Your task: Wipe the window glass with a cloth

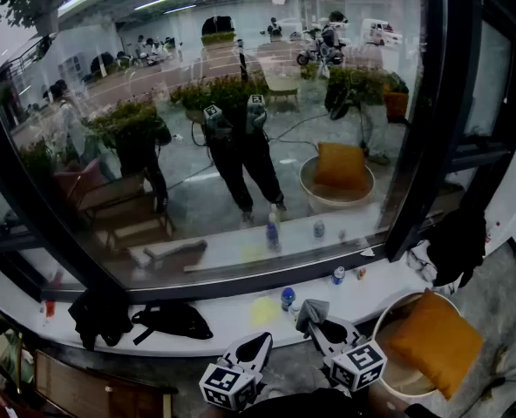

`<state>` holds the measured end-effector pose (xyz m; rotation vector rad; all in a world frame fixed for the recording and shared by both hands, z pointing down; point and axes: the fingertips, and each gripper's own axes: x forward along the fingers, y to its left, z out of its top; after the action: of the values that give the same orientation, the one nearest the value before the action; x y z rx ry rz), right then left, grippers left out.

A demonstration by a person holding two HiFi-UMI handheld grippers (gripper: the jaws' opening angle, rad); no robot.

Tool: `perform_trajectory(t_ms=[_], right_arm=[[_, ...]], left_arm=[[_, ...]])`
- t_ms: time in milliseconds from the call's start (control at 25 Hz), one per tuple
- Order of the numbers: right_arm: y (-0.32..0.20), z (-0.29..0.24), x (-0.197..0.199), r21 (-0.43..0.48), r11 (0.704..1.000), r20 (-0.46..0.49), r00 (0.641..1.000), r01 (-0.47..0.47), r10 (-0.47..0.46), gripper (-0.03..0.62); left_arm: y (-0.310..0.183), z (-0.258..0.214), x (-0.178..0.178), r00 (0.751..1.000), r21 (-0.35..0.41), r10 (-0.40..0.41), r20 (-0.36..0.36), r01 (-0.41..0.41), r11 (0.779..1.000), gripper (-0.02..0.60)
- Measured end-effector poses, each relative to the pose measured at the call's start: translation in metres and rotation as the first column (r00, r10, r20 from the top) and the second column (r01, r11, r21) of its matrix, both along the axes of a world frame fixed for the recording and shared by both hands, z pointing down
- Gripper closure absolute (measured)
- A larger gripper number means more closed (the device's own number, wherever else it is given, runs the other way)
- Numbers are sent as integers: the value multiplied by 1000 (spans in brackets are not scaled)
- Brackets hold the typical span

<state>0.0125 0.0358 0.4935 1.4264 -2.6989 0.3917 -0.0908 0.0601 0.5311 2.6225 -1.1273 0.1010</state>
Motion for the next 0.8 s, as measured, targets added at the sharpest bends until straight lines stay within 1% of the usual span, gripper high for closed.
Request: perform_trajectory(t_ms=[160,280,440,560,680,800], right_arm=[[1,-2,-1,1,1000,22,1000,0,0,549],[1,-3,-2,10,1000,17,1000,-3,3,549],[-2,-7,-5,14,1000,17,1000,-12,12,549],[-7,-9,-10,22,1000,-3,1000,-6,6,549],[-13,-12,-20,37,999,-23,1000,0,1,549],[-22,-17,-30,53,998,-27,1000,13,-12,549]], left_arm=[[2,-1,-1,1000,1,-1,-5,1,1000,574],[1,0,-4,1000,2,-4,-8,4,1000,574],[-2,-11,-9,999,13,-29,-33,30,999,574],[-2,-10,-17,999,22,-31,-15,31,999,574],[-7,-18,-27,998,26,-61,-34,62,998,574],[-14,-18,-33,996,31,-79,-38,80,996,574]])
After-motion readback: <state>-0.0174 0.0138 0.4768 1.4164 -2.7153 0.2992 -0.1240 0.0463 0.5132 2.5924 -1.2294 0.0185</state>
